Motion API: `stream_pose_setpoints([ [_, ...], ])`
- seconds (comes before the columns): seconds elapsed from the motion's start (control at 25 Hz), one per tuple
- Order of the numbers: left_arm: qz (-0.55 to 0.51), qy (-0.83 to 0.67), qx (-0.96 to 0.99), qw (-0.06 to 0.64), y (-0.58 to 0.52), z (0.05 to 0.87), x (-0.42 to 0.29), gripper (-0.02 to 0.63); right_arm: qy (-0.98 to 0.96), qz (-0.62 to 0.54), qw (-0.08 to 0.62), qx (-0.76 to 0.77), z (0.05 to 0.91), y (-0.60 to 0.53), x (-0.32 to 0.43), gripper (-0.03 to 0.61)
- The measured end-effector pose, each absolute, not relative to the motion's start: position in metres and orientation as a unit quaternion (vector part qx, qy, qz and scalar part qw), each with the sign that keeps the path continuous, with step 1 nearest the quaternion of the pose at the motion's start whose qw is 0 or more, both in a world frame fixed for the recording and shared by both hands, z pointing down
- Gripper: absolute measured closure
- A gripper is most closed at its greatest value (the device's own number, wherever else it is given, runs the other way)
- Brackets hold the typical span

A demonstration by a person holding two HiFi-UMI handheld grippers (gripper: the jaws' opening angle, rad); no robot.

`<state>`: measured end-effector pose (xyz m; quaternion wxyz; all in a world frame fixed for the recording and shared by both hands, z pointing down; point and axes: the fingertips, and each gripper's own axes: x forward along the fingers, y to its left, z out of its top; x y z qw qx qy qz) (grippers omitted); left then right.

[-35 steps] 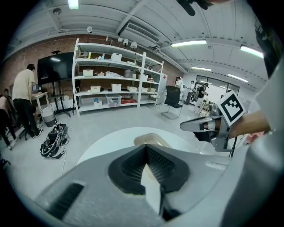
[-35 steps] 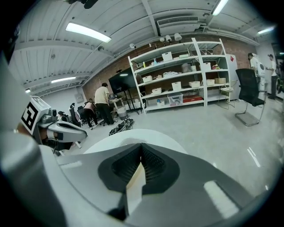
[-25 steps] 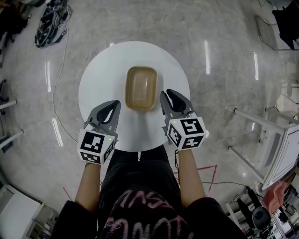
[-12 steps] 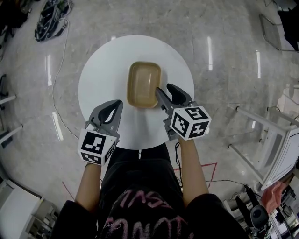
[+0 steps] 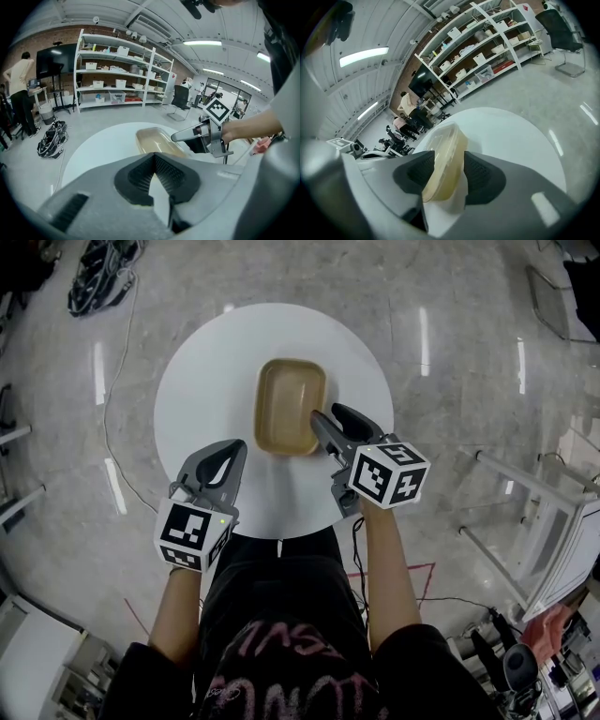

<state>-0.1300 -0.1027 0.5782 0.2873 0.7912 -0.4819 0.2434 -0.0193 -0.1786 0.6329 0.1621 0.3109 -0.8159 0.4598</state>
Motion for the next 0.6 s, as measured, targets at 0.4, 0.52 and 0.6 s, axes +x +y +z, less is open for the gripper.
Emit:
stream_pose_setpoints([
  [0.4, 0.24, -0.478, 0.792, 0.293, -0.1047, 0.5815, -0.1253, 0.615, -0.815, 0.481, 0.144, 0.287, 0.6334, -0.1764, -0.0248, 0.426],
  [0.52, 0.241, -0.479, 0.791, 0.294, -0.1033, 0.5825, -0.1268, 0.615, -0.816, 0.484, 0.138, 0.284, 0.6323, -0.1756, -0.0265, 0.453],
  [0.6, 0.241, -0.479, 0.791, 0.294, -0.102, 0.5829, -0.1275, 0.615, -0.816, 0.484, 0.136, 0.285, 0.6323, -0.175, -0.0266, 0.454],
])
